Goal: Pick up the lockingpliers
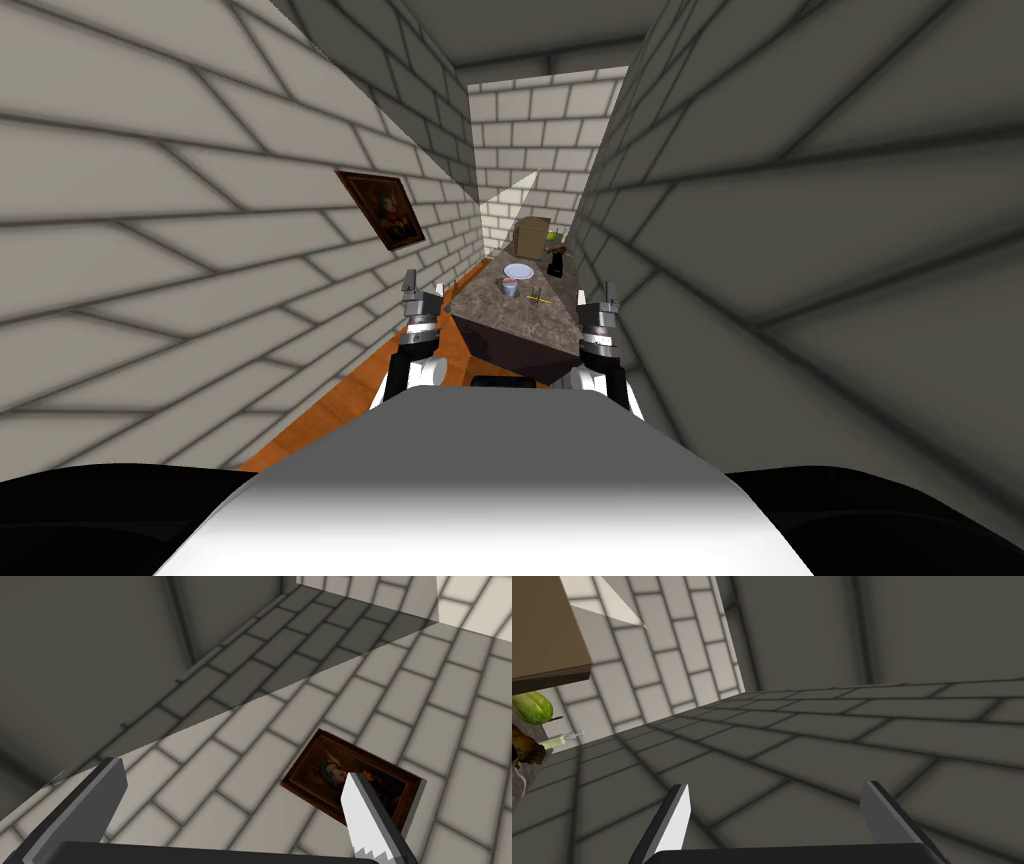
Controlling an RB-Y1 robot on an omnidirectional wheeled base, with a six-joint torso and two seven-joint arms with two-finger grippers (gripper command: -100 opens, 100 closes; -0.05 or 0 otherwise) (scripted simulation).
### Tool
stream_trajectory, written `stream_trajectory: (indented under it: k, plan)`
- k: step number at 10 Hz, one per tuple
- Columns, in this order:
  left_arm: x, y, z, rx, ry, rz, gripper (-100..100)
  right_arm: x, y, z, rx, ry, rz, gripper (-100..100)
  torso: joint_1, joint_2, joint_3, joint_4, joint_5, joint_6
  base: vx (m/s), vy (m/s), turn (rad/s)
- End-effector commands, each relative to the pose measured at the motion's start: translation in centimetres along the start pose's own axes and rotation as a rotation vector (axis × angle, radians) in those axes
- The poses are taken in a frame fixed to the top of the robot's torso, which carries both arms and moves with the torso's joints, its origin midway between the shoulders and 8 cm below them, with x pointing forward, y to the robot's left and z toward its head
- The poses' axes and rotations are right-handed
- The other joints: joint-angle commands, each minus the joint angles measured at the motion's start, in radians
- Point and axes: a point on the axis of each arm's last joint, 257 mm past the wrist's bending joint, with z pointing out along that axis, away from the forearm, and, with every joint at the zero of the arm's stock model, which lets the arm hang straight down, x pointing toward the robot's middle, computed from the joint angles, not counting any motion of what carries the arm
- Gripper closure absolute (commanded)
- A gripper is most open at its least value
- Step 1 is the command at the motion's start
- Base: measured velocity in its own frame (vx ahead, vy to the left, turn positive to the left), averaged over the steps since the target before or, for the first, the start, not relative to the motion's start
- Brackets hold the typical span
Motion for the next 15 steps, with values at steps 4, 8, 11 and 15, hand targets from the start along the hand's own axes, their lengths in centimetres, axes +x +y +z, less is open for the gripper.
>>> stream_trajectory:
  k: [4,8,11,15]
  plan:
    - [0.0,0.0,0.0,0.0,0.0,0.0,0,-0.4,-3.7,1.4,0.105,0.049,0.027,-100,0.007,0.006,0.003,0.001,0.002,0.0,-0.083,0.089,0.056]
    - [0.0,0.0,0.0,0.0,0.0,0.0,0,-1.5,-7.1,2.8,0.199,0.066,0.059,-100,0.006,0.003,0.002,0.001,0.001,0.0,-0.057,0.092,0.065]
    - [0.0,0.0,0.0,0.0,0.0,0.0,0,-2.3,-9.1,3.2,0.262,0.058,0.07,-100,0.005,0.003,0.001,0.001,0.001,0.0,-0.037,0.07,0.044]
    - [0.0,0.0,0.0,0.0,0.0,0.0,0,-4.3,-12.3,4.1,0.357,0.038,0.094,-100,0.004,0.002,0.001,0.0,0.001,0.0,-0.026,0.074,0.058]
